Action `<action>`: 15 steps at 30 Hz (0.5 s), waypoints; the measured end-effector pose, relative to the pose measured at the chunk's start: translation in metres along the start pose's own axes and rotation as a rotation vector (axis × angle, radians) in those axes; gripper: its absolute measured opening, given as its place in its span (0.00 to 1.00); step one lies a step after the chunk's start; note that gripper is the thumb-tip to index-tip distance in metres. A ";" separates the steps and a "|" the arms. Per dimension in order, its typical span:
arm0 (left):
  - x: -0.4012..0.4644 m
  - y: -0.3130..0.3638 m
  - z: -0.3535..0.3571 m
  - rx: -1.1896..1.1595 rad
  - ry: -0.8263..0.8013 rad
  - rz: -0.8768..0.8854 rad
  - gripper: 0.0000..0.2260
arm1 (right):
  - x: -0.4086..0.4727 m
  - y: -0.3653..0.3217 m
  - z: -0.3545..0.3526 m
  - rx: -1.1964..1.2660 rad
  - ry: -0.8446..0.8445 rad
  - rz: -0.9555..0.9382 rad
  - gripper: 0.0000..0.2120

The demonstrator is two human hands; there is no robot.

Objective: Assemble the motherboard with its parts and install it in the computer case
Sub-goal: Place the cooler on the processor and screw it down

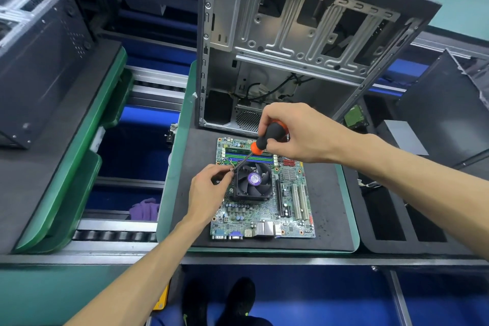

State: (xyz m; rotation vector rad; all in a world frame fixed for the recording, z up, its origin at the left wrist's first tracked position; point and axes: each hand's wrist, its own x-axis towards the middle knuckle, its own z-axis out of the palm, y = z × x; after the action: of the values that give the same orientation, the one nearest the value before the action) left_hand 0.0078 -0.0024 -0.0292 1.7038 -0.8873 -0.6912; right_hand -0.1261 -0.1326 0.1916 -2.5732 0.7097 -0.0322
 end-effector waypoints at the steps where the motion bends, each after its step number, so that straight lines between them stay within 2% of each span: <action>1: 0.000 0.000 0.000 -0.003 -0.001 0.000 0.04 | 0.000 0.001 0.000 0.006 0.002 0.001 0.06; 15: 0.001 0.000 0.001 -0.007 -0.002 -0.018 0.04 | 0.000 0.004 -0.002 0.014 0.016 -0.015 0.06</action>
State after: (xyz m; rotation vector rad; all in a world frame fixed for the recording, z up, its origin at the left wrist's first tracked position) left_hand 0.0080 -0.0037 -0.0293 1.7065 -0.8713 -0.7075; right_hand -0.1280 -0.1364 0.1917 -2.5676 0.6934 -0.0620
